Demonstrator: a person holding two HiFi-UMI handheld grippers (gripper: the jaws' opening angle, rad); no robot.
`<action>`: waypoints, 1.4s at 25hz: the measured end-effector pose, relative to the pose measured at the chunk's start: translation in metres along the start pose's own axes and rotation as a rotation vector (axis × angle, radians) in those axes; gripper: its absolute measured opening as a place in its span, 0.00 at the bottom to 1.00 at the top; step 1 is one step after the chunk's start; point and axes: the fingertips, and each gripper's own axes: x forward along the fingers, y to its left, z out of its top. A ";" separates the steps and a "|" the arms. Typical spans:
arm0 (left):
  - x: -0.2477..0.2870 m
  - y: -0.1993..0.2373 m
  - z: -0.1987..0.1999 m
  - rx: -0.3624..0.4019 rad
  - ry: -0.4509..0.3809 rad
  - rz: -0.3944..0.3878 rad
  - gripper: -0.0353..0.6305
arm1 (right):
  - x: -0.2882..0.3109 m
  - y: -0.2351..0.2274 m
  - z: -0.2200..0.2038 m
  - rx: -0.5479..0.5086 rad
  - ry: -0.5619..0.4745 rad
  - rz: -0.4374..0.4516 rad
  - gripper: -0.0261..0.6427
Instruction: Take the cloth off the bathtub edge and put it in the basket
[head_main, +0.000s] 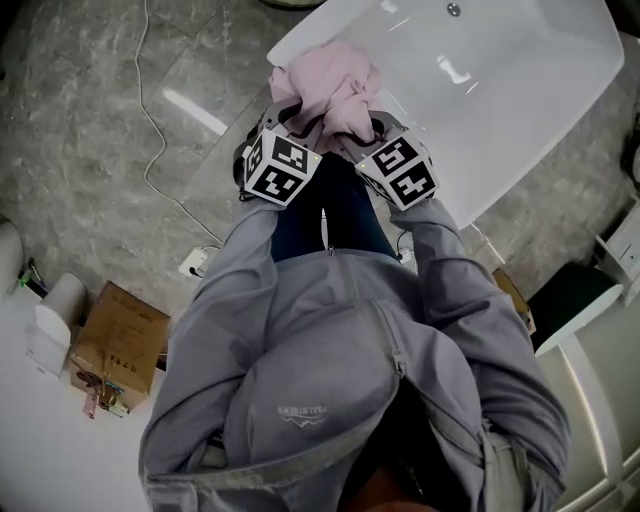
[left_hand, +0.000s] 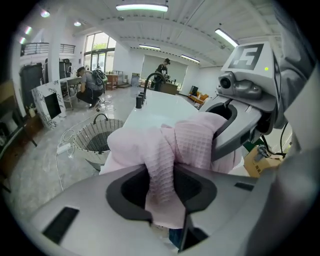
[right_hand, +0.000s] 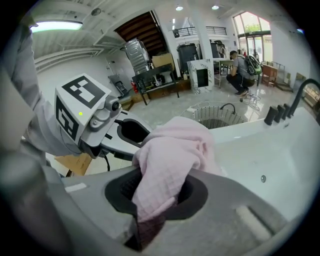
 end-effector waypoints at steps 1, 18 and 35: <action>-0.011 -0.003 0.008 0.003 -0.012 0.005 0.24 | -0.010 0.005 0.007 -0.008 -0.009 -0.001 0.16; -0.165 -0.017 0.128 -0.012 -0.282 0.156 0.24 | -0.153 0.057 0.124 -0.261 -0.214 0.000 0.16; -0.276 -0.033 0.195 0.016 -0.515 0.335 0.23 | -0.240 0.106 0.199 -0.488 -0.392 0.031 0.16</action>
